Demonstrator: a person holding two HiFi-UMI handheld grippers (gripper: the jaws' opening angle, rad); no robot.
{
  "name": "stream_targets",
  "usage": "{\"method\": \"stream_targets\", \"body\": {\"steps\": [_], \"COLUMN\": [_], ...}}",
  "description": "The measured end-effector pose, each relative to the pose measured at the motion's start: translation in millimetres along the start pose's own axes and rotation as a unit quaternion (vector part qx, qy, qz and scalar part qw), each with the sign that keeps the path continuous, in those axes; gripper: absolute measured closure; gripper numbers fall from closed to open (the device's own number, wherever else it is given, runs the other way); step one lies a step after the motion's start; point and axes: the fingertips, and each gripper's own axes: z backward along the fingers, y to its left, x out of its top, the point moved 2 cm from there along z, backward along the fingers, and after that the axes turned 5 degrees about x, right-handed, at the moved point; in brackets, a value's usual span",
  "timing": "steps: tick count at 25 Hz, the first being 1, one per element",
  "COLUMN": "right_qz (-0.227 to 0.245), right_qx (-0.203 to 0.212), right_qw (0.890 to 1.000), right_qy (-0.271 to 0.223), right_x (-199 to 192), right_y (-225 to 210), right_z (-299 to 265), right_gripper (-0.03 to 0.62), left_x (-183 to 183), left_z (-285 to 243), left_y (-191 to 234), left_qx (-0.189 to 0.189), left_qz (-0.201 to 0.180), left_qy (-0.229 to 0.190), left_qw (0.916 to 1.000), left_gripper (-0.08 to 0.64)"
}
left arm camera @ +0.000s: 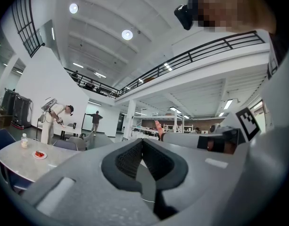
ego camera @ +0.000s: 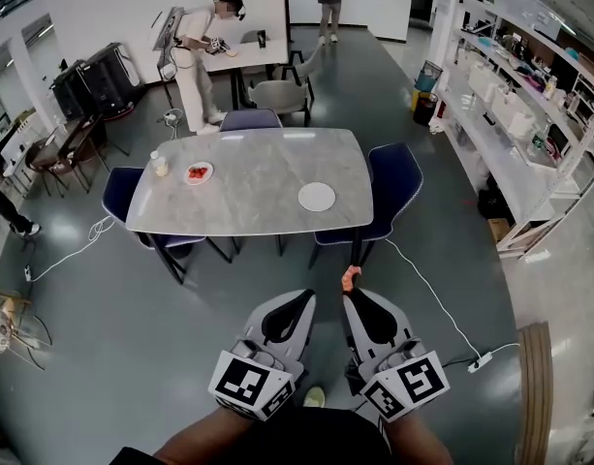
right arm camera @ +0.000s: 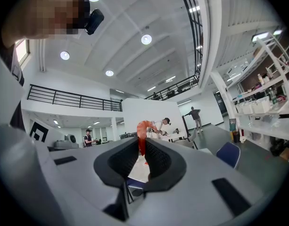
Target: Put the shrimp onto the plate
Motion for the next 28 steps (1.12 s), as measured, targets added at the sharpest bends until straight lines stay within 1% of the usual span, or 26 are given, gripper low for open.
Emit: {"method": "stream_targets", "body": {"steps": [8, 13, 16, 20, 28], "right_qz": [-0.006, -0.006, -0.004, 0.003, 0.003], "right_qx": [0.004, -0.007, -0.017, -0.029, -0.065], "right_qw": [1.000, 1.000, 1.000, 0.999, 0.997], "right_qy": [0.006, 0.016, 0.022, 0.031, 0.043], "right_x": [-5.2, -14.7, -18.4, -20.1, -26.5], "right_y": [-12.9, -33.5, -51.1, -71.7, -114.4], "right_z": [-18.1, -44.6, -67.7, -108.4, -185.1], "right_gripper": [0.548, 0.548, 0.548, 0.548, 0.548], "left_x": [-4.7, -12.0, -13.9, -12.1, -15.3], "left_z": [-19.2, -47.3, -69.7, -100.8, -165.1], "left_y": [11.8, 35.0, 54.9, 92.6, 157.9], "left_qx": [0.004, -0.003, -0.008, -0.010, -0.036], "left_qz": [-0.001, 0.004, 0.001, -0.002, -0.001], "left_qy": [0.005, 0.009, 0.008, 0.004, 0.015], "left_qw": [1.0000, 0.9999, 0.9999, 0.9999, 0.9993], "left_gripper": [0.552, 0.552, 0.552, 0.552, 0.552]}}
